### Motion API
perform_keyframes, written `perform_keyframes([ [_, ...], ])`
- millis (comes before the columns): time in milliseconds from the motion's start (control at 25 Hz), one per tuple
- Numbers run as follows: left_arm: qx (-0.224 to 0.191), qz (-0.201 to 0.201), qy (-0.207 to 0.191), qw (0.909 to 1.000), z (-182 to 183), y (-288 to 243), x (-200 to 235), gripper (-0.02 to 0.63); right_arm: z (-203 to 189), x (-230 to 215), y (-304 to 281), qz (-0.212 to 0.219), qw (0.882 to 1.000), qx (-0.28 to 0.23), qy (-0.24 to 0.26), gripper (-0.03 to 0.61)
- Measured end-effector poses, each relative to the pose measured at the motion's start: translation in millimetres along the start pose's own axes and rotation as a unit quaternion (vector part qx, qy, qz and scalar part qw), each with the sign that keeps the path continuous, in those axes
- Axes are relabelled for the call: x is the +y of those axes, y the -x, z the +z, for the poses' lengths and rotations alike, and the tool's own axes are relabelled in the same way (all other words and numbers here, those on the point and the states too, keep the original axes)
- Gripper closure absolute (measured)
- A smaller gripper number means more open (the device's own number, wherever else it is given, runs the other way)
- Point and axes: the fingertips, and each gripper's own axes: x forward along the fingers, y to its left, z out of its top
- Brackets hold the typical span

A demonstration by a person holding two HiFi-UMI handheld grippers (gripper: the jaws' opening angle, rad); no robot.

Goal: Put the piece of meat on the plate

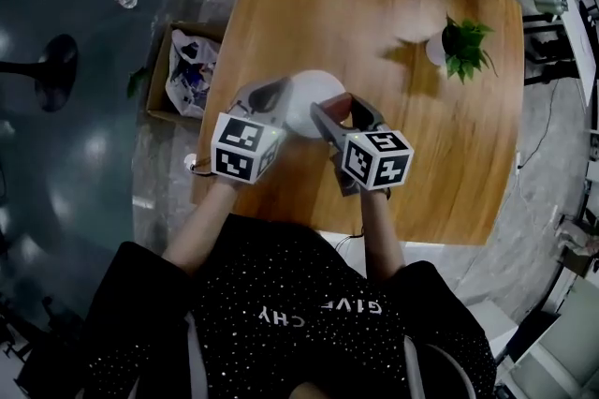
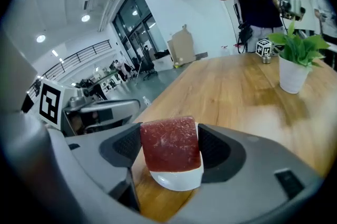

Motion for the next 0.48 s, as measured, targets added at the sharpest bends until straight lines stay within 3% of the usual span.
perform_keyframes([
  [480, 0.007, 0.0, -0.008, 0.9999, -25.2, -5.2, 19.2, 0.604, -38.5, -4.7, -59.0, -0.024, 0.992, 0.114, 0.056, 0.247],
])
